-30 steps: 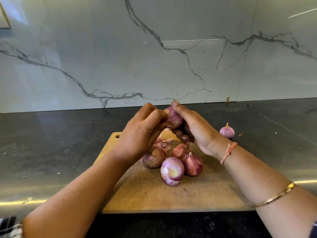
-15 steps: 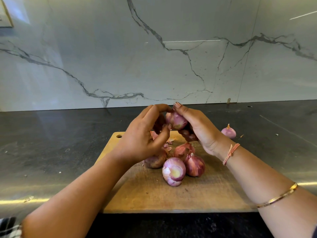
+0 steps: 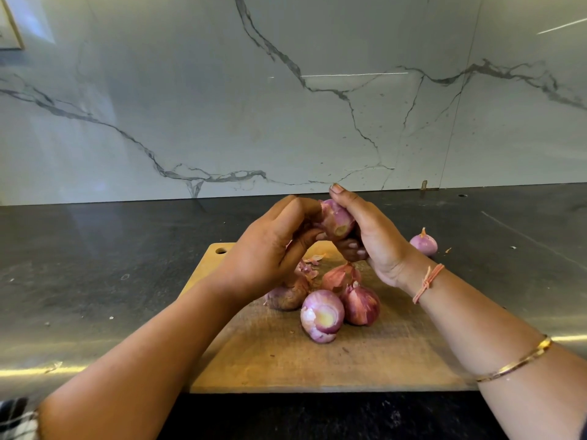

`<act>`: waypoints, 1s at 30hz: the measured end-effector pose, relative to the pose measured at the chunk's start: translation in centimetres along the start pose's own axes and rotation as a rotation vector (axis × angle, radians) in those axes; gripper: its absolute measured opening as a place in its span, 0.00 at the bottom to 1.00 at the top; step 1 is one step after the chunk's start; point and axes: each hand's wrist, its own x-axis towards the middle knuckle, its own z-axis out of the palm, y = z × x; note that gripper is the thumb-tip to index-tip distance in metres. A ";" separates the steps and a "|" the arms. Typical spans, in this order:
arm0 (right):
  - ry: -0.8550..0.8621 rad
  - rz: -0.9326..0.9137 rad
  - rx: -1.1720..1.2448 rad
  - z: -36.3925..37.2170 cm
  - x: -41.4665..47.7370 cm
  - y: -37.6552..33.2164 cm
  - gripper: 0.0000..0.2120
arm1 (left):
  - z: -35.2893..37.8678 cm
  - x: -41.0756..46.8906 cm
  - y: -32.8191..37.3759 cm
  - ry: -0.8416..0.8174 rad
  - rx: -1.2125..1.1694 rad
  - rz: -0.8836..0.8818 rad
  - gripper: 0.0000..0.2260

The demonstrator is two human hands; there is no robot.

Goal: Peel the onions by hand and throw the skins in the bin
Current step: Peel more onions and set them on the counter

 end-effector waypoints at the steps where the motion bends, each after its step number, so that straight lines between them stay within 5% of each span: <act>1: 0.003 0.000 -0.008 0.1 -0.1 -0.2 0.25 | 0.0 0.0 0.0 -0.002 0.009 0.006 0.12; 6: 0.001 0.030 -0.021 0.4 -0.7 -0.9 0.31 | 0.0 0.0 0.0 -0.012 0.054 0.021 0.13; 11: -0.001 0.048 0.035 0.5 -1.0 -1.4 0.26 | 0.0 0.0 -0.1 -0.029 0.066 0.035 0.07; 30: 0.066 0.131 -0.047 0.7 -0.9 -1.5 0.25 | 0.1 -0.1 -0.3 -0.073 0.246 0.113 0.13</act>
